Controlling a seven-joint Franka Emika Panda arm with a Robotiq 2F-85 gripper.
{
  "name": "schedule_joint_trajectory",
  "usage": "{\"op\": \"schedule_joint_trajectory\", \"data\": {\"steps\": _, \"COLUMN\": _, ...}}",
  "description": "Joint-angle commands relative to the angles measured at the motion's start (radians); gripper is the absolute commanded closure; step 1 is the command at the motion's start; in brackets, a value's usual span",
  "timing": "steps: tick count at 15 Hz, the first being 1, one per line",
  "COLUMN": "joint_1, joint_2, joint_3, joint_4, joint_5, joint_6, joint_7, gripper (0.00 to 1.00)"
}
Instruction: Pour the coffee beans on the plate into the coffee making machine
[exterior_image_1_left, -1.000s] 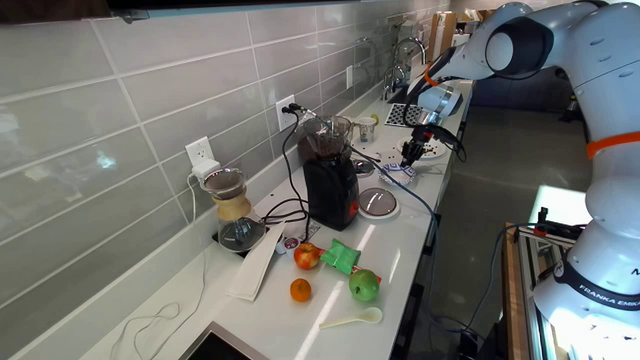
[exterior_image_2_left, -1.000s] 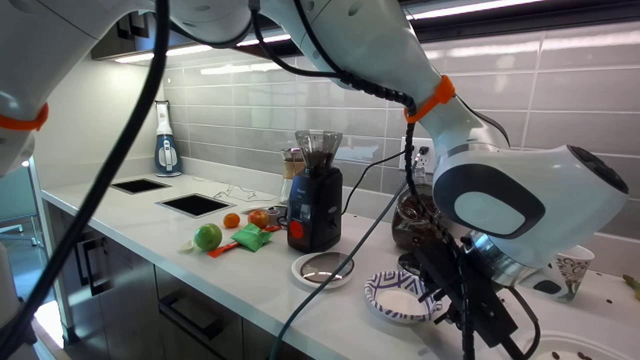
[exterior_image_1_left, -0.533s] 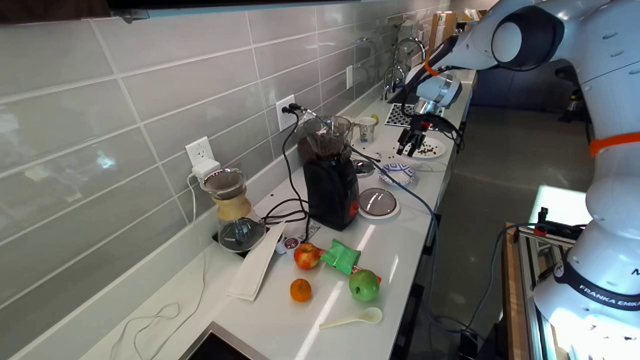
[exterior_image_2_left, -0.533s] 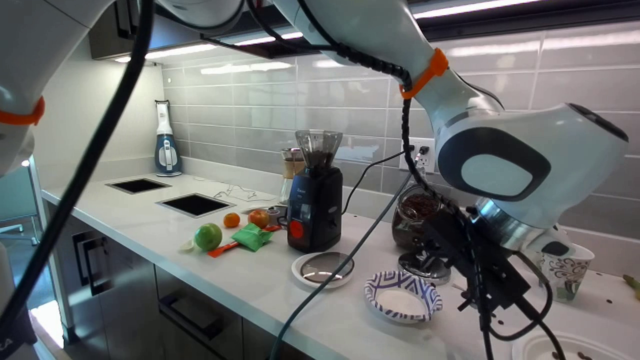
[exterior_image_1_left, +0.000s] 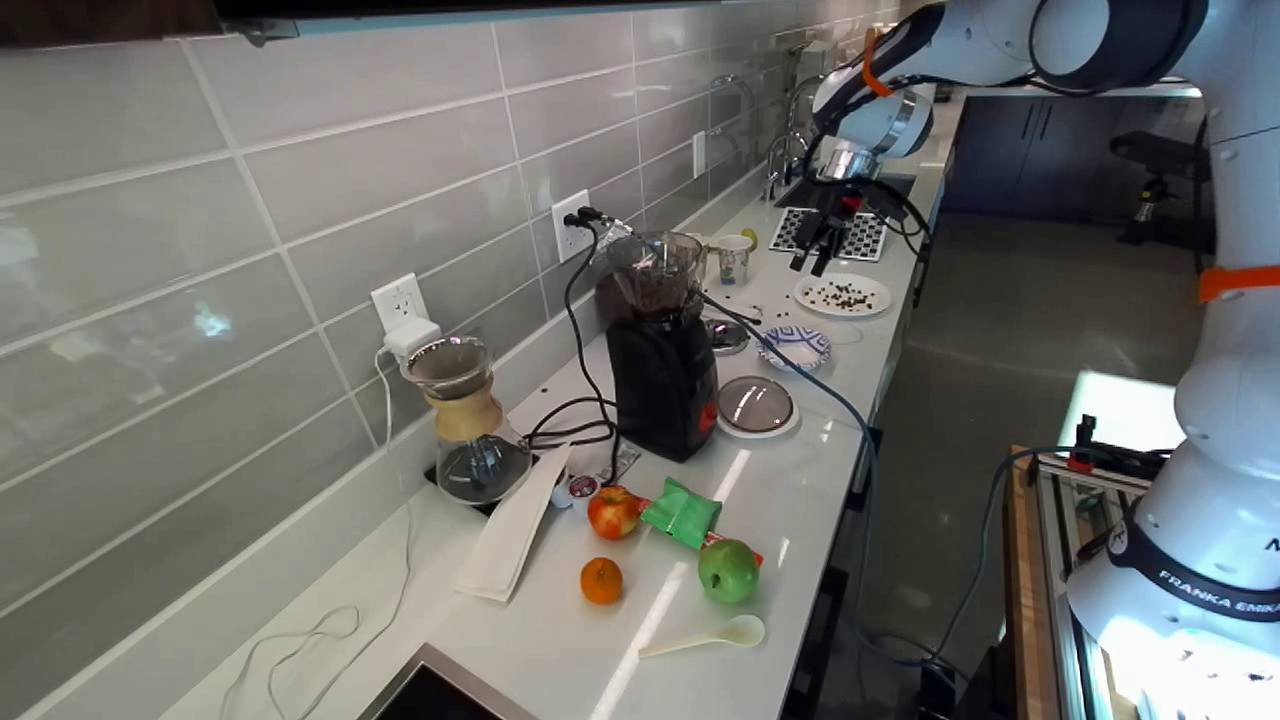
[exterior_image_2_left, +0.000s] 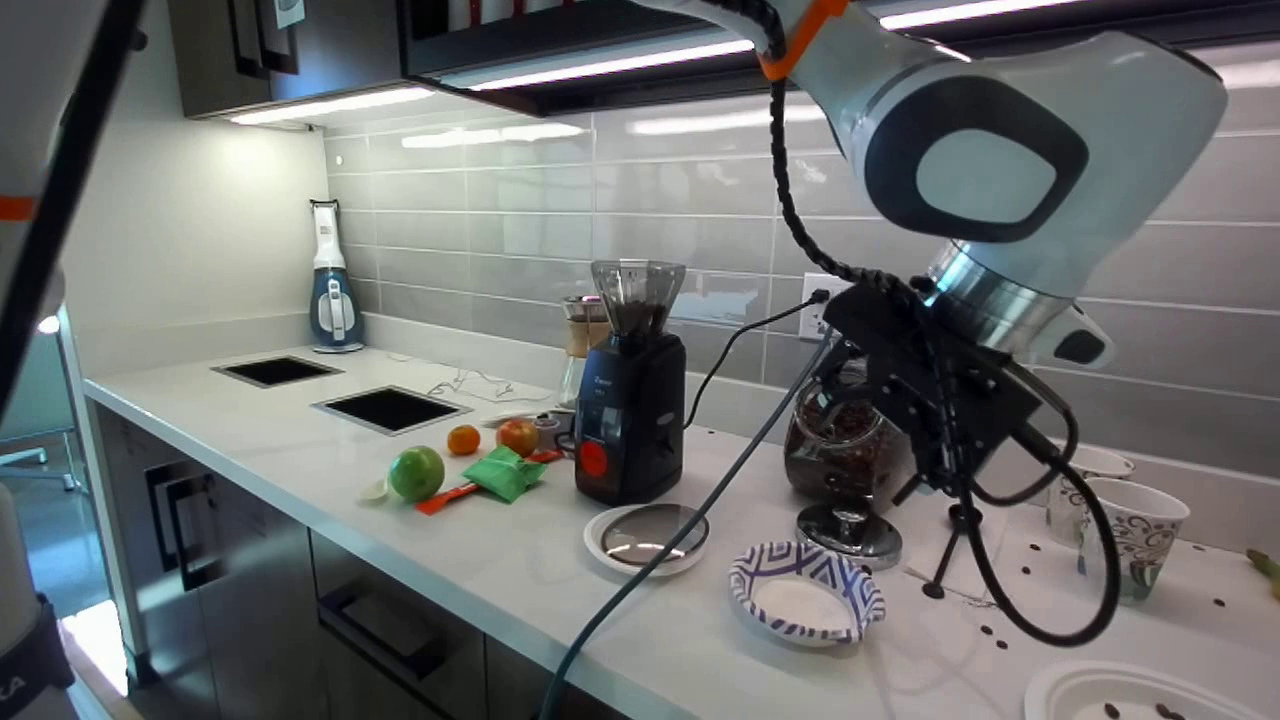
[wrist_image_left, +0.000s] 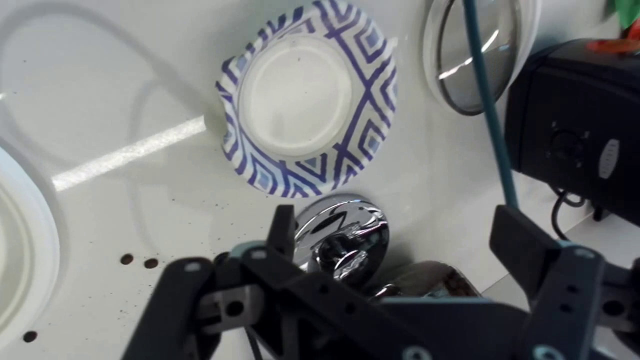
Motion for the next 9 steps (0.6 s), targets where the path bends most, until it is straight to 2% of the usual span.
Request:
{"op": "schedule_joint_trajectory", "data": {"steps": 1, "joint_1": 0.046, "joint_2": -0.121, "joint_3": -0.014, "joint_4": -0.085, "joint_5": -0.117, "joint_6": -0.077, "joint_7": 0.036, "gripper": 0.0}}
{"op": "schedule_joint_trajectory", "data": {"steps": 3, "joint_1": 0.079, "joint_2": -0.165, "joint_3": -0.024, "joint_4": -0.108, "joint_5": -0.181, "joint_6": -0.086, "joint_7": 0.051, "gripper": 0.0}}
{"op": "schedule_joint_trajectory", "data": {"steps": 6, "joint_1": 0.131, "joint_2": -0.227, "joint_3": -0.04, "joint_4": -0.146, "joint_5": -0.292, "joint_6": -0.038, "joint_7": 0.039, "gripper": 0.0}}
{"op": "schedule_joint_trajectory", "data": {"steps": 9, "joint_1": 0.166, "joint_2": -0.28, "joint_3": -0.045, "joint_4": -0.181, "joint_5": -0.309, "joint_6": 0.021, "joint_7": -0.03, "gripper": 0.0}}
